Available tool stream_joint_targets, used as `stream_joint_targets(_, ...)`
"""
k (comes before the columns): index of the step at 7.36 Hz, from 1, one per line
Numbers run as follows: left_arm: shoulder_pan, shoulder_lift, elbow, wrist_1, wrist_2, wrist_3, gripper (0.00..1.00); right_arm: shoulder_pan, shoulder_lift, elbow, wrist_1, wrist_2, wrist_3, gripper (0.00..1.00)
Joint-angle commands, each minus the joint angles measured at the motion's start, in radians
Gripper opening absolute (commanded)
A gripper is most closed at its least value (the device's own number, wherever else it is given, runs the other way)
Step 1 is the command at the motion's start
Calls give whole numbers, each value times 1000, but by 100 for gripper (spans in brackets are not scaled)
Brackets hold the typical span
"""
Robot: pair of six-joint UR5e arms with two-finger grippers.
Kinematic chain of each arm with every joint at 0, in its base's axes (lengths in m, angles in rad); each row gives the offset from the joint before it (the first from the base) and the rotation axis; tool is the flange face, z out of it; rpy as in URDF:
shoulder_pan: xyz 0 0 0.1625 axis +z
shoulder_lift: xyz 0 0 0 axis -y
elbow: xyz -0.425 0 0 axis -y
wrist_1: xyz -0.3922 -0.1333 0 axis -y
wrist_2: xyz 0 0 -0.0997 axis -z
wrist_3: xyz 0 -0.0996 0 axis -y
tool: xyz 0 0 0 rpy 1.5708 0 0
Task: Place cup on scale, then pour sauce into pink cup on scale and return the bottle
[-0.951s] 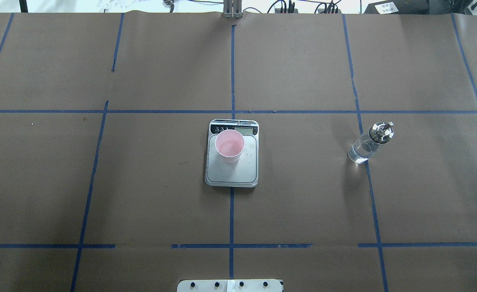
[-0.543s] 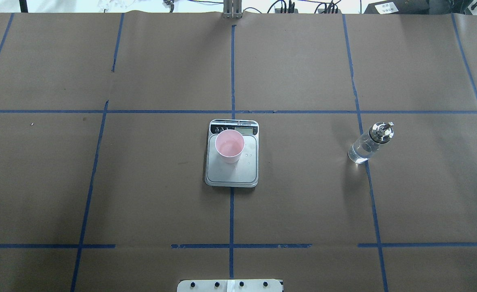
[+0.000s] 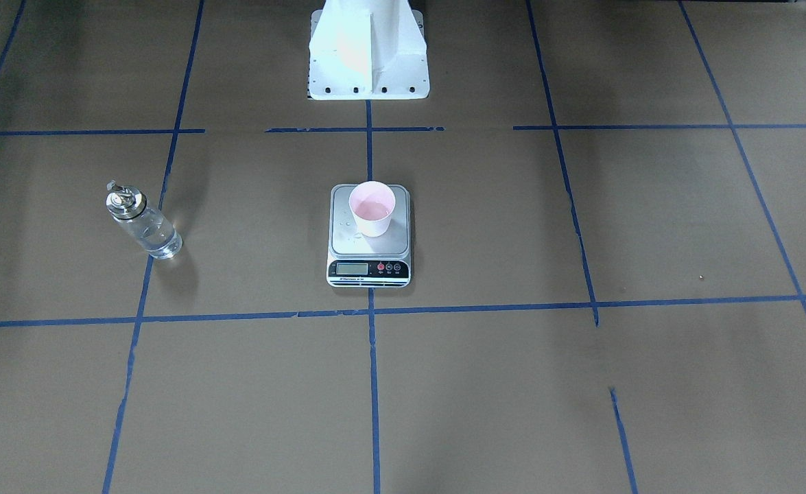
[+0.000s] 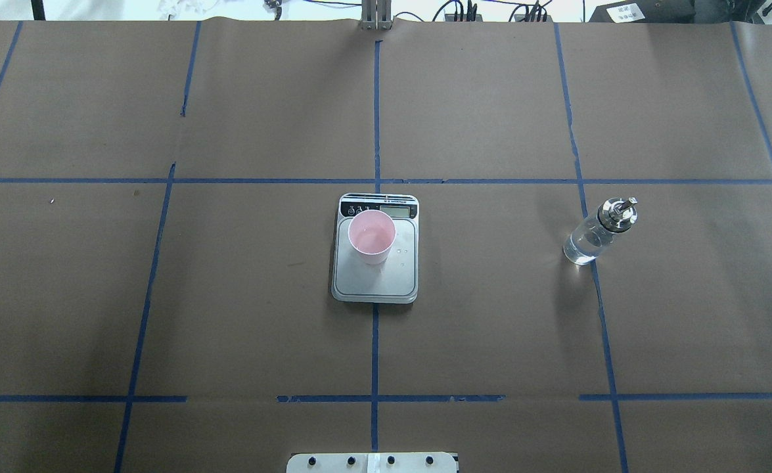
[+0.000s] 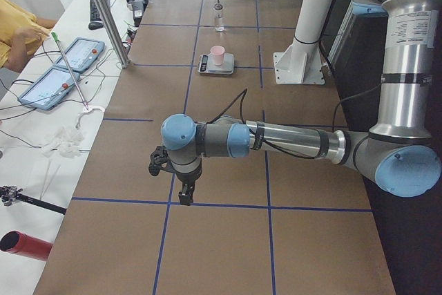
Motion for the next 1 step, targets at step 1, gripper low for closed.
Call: stream_joint_targets(1, 2, -3, -5, 1, 1, -44, 100, 0, -2, 0, 0, 0, 0, 100)
